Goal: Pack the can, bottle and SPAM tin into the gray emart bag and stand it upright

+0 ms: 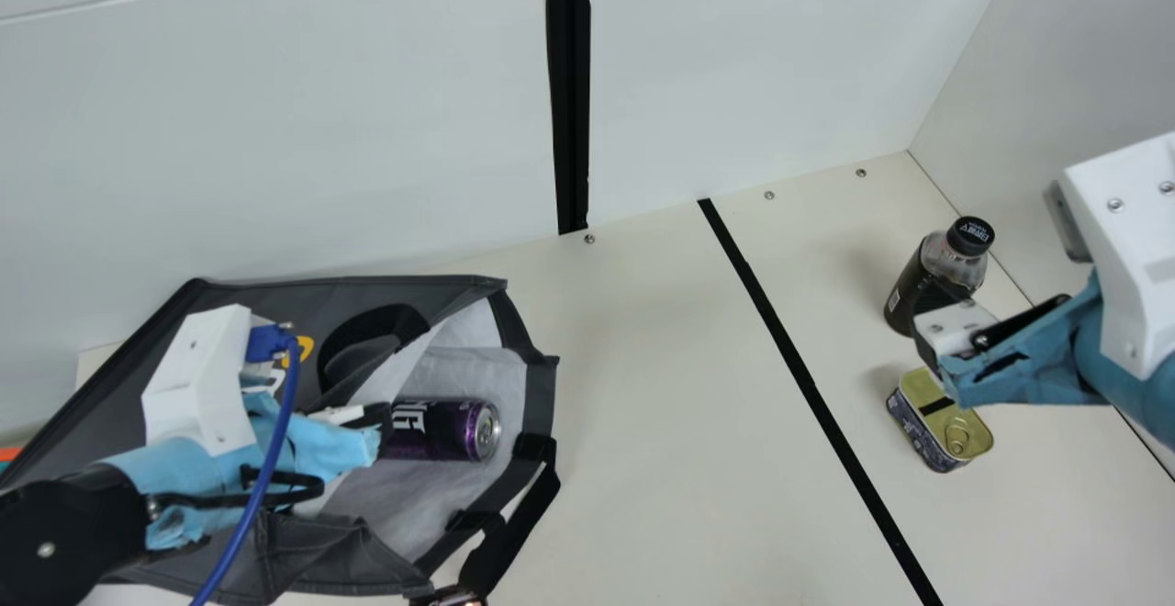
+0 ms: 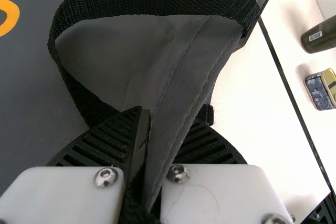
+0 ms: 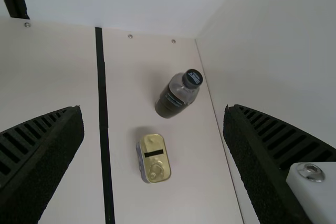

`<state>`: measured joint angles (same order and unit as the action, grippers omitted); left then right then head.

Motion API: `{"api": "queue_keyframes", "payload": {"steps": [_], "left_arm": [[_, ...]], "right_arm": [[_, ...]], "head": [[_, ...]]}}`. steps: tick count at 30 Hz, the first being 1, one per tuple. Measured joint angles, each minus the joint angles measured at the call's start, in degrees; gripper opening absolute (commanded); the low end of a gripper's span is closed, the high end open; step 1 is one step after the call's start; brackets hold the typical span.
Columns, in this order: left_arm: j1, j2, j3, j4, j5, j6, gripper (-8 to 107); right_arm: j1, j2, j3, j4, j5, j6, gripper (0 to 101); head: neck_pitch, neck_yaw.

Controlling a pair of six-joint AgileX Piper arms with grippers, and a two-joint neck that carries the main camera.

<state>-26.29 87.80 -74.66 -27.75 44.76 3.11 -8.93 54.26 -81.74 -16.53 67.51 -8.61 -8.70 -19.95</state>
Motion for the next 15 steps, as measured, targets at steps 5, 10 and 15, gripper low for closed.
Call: {"api": "queue_keyframes", "payload": {"steps": [5,10,15], "left_arm": [[0.0,0.0,0.0,0.0,0.0,0.0,-8],[0.0,0.0,0.0,0.0,0.0,0.0,-8],[0.0,0.0,0.0,0.0,0.0,0.0,-8]], "right_arm": [[1.3,-0.8,-0.2,-3.5,2.3,4.1,95],[-0.2,-2.0,1.4,-3.6,2.6,5.5,95],[-3.1,-3.4,2.4,-1.9,2.5,4.7,95]], "head": [[0.0,0.0],[0.0,0.1],[0.0,0.1]]}}
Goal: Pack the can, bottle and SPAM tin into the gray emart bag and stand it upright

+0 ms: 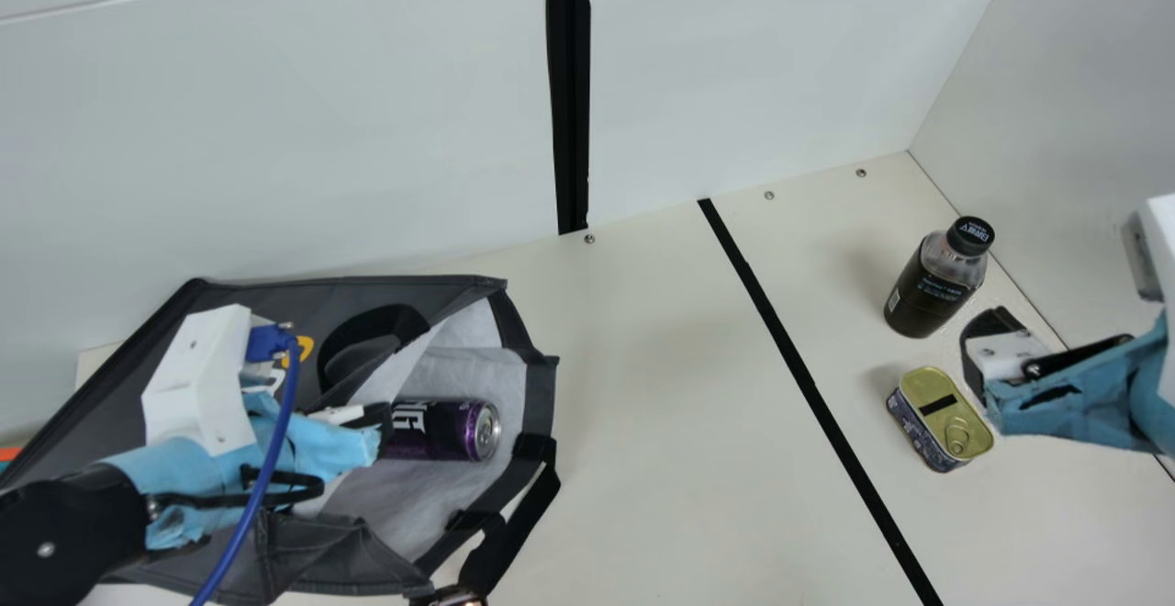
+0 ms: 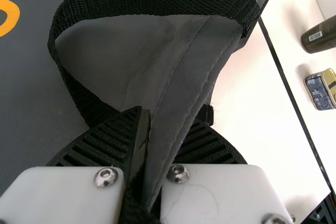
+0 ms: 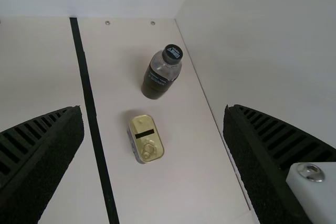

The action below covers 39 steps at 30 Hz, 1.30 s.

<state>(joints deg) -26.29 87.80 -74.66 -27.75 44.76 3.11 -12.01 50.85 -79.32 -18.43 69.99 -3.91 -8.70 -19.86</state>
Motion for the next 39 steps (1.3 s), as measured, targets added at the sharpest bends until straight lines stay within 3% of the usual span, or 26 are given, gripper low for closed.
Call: {"api": "queue_keyframes", "payload": {"steps": [19,39], "left_arm": [[0.0,0.0,0.0,0.0,0.0,0.0,-8],[0.0,0.0,0.0,0.0,0.0,0.0,-8]], "right_arm": [[-13.9,-3.8,2.0,11.6,0.0,-6.0,95],[-16.4,-5.8,4.4,14.6,-0.1,-5.1,95]], "head": [[0.0,-0.1],[0.0,-0.1]]}}
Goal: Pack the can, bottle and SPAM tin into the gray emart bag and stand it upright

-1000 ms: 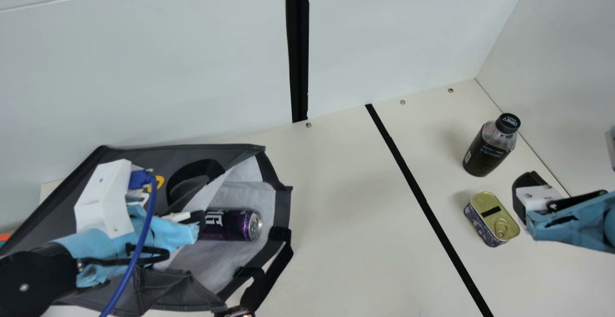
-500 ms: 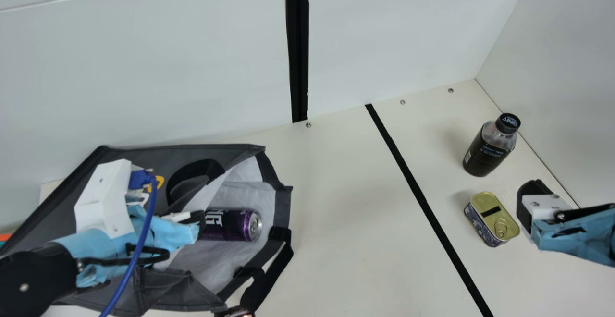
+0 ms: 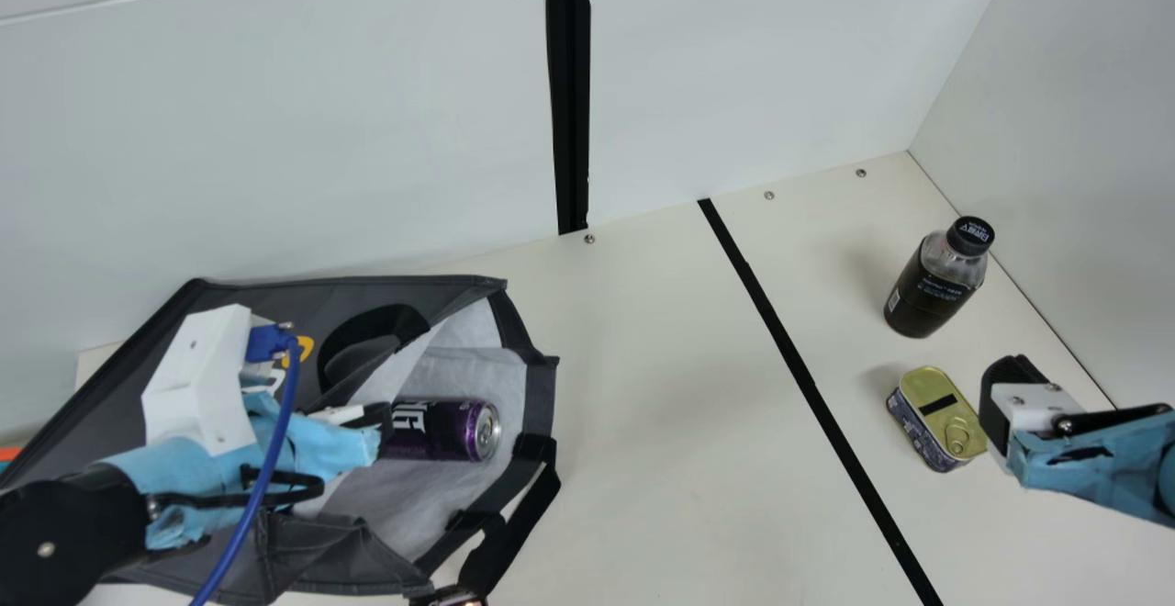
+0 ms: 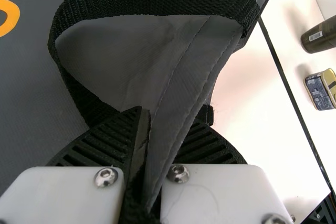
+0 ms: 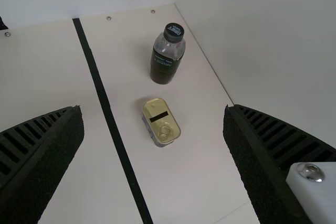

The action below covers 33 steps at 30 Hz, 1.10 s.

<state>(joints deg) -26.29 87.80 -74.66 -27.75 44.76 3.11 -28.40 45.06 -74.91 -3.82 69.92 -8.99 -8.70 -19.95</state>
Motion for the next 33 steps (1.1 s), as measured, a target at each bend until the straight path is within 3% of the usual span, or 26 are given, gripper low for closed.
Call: {"api": "queue_keyframes", "payload": {"steps": [14,33], "left_arm": [[0.0,0.0,0.0,0.0,0.0,0.0,-8],[0.0,0.0,0.0,0.0,0.0,0.0,-8]], "right_arm": [[-0.3,0.5,0.7,0.4,0.0,2.2,95],[-2.7,6.8,-3.1,0.9,-0.1,0.0,95]], "head": [[0.0,0.0],[0.0,0.0]]}}
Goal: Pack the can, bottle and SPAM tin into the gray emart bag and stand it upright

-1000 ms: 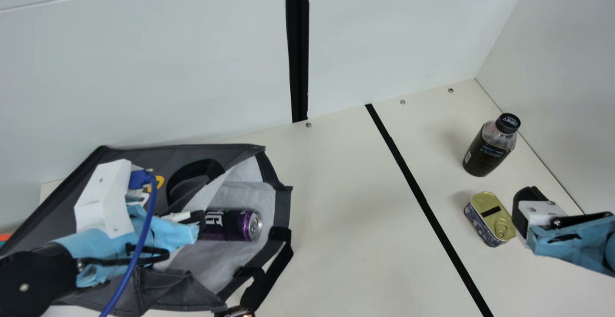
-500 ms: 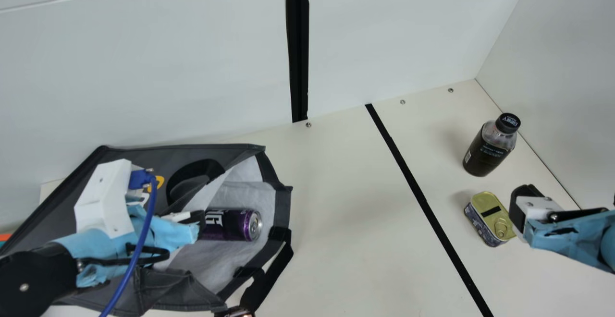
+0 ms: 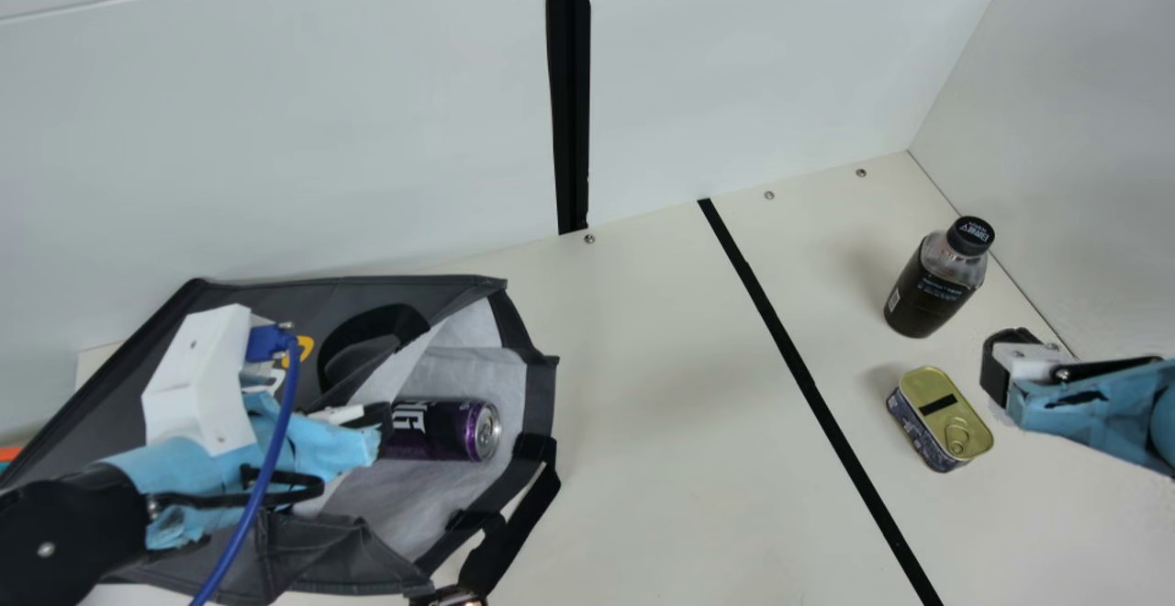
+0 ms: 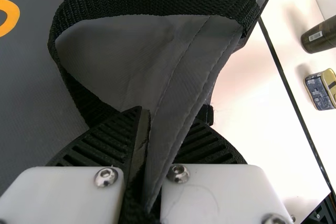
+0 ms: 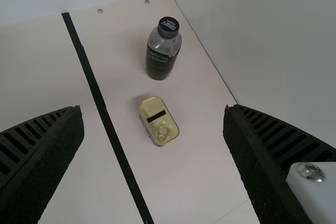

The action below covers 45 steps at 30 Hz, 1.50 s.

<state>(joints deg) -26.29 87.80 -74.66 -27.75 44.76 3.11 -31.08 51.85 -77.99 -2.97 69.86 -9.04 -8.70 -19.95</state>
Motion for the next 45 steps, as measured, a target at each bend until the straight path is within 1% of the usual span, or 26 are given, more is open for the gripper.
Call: {"api": "queue_keyframes", "payload": {"steps": [14,25,33,45], "left_arm": [[0.0,0.0,0.0,0.0,0.0,0.0,-8],[0.0,0.0,0.0,0.0,0.0,0.0,-8],[0.0,0.0,0.0,0.0,0.0,0.0,-8],[0.0,0.0,0.0,0.0,0.0,0.0,-8]], "right_arm": [[-1.7,7.3,-3.2,2.2,0.0,-2.9,95],[-4.5,13.8,-6.1,4.8,0.0,-5.7,95],[-6.5,19.7,-9.8,6.7,-0.1,-7.7,95],[-7.8,28.8,-15.6,8.0,-0.1,-9.4,95]], "head": [[0.0,0.1],[0.0,0.0],[0.0,0.1],[0.0,0.1]]}}
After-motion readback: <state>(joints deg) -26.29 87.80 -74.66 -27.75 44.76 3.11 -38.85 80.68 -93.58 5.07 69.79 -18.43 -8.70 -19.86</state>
